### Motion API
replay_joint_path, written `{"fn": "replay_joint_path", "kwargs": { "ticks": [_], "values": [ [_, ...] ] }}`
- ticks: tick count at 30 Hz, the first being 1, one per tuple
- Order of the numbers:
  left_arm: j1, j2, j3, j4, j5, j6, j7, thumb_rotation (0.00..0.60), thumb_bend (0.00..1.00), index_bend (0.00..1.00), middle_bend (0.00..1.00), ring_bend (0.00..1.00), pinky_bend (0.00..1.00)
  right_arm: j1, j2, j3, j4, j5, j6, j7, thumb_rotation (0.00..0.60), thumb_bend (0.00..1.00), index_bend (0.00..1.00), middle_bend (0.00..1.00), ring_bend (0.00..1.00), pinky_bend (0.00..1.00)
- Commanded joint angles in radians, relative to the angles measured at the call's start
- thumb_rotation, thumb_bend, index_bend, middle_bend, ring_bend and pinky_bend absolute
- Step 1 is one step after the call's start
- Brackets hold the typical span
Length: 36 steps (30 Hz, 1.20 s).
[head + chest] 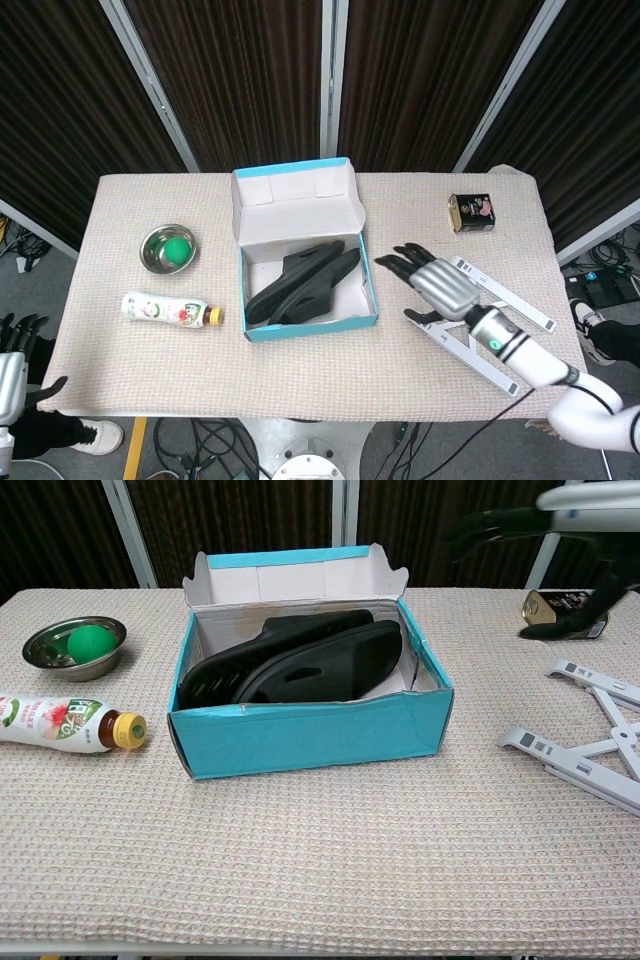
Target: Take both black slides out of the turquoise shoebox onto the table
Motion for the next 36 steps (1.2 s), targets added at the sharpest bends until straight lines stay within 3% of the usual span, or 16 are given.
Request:
{"fn": "replay_joint_path", "kwargs": {
  "ticks": [1, 9, 19, 26, 36],
  "values": [
    [0.004, -0.001, 0.001, 0.007, -0.002, 0.002, -0.01, 0.6, 0.0, 0.17, 0.14, 0.0, 0.11, 0.159, -0.132, 0.083, 0.065, 0.152, -0.163, -0.138, 0.6, 0.21, 0.0, 0.1, 0.0, 0.0],
    [0.017, -0.007, 0.003, 0.027, -0.009, 0.008, -0.043, 0.6, 0.0, 0.17, 0.14, 0.0, 0.11, 0.359, -0.296, 0.123, 0.202, 0.352, -0.307, -0.344, 0.6, 0.21, 0.03, 0.13, 0.0, 0.04],
    [0.026, -0.017, 0.002, 0.043, -0.024, 0.002, -0.072, 0.6, 0.0, 0.18, 0.14, 0.0, 0.11, 0.548, -0.458, 0.07, 0.394, 0.591, -0.346, -0.562, 0.6, 0.23, 0.08, 0.15, 0.0, 0.07],
    [0.034, -0.019, 0.001, 0.051, -0.033, 0.0, -0.094, 0.6, 0.0, 0.17, 0.14, 0.0, 0.11, 0.612, -0.504, 0.04, 0.454, 0.703, -0.354, -0.589, 0.6, 0.23, 0.09, 0.15, 0.0, 0.07],
    [0.033, -0.023, -0.001, 0.059, -0.036, -0.012, -0.107, 0.6, 0.0, 0.18, 0.14, 0.0, 0.11, 0.669, -0.539, -0.015, 0.479, 0.758, -0.362, -0.603, 0.6, 0.23, 0.1, 0.17, 0.0, 0.07]
  ]
}}
